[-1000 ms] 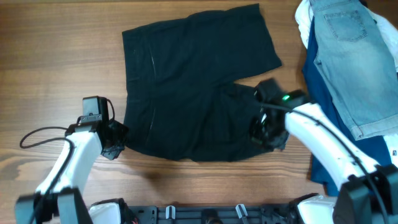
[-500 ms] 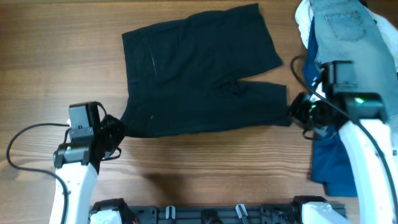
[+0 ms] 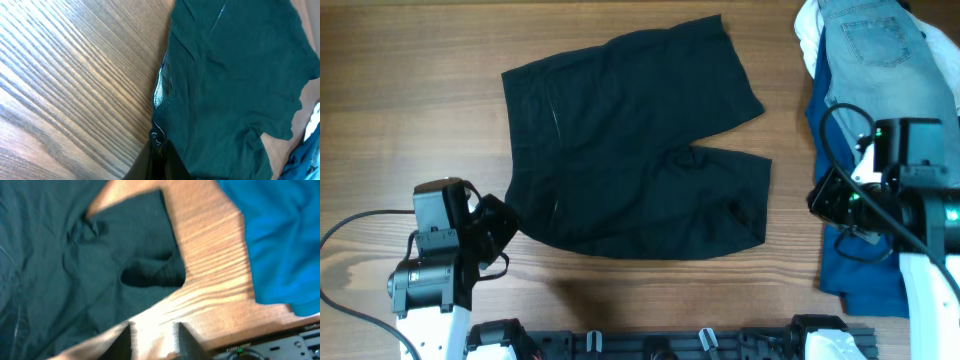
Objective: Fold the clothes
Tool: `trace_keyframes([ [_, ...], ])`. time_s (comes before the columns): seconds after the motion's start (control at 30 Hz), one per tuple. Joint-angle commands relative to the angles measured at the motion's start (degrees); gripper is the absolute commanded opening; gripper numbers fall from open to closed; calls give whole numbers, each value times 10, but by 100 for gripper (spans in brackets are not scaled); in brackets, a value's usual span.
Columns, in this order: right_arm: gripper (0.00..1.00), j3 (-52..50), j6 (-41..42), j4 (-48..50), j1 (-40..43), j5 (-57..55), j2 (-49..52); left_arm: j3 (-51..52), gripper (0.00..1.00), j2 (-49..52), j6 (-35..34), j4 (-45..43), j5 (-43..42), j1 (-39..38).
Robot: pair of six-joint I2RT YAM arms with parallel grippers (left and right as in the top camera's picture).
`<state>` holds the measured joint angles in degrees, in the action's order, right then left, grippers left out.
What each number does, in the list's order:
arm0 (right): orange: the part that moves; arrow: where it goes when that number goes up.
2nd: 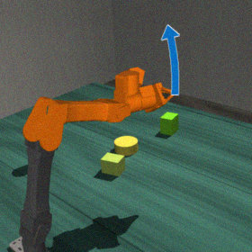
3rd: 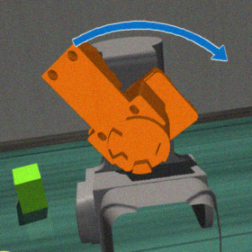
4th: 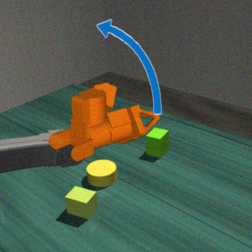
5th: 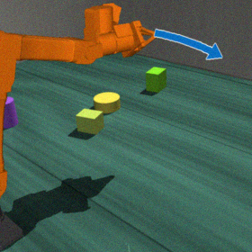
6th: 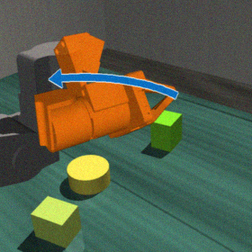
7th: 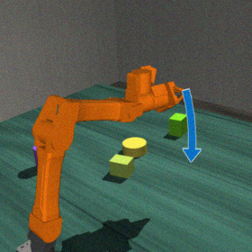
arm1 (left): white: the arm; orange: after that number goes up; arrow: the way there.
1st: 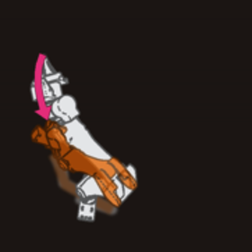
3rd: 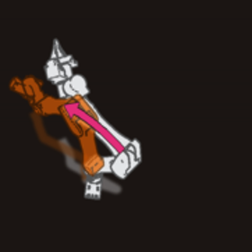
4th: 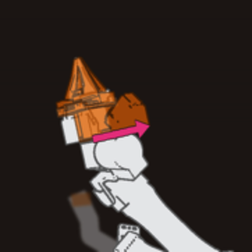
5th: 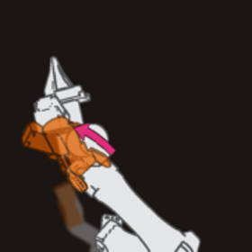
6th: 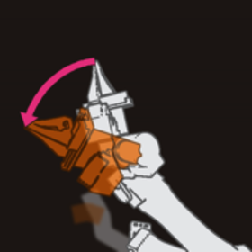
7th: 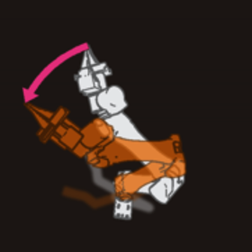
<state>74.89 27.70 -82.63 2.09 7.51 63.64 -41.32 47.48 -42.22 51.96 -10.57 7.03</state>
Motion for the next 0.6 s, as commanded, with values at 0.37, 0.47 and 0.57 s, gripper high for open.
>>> trace_keyframes([
  [0.37, 58, -251, -57, 241, -134, 61, 101, -13, 4, 179, 15, -55, 1, 2],
  [0.47, 55, -285, -97, 319, -134, 59, 111, -13, 4, 182, 15, -66, 1, 2],
  [0.57, 54, -306, -100, 349, -134, 59, 132, -13, 4, 182, 15, -68, 2, 2],
])
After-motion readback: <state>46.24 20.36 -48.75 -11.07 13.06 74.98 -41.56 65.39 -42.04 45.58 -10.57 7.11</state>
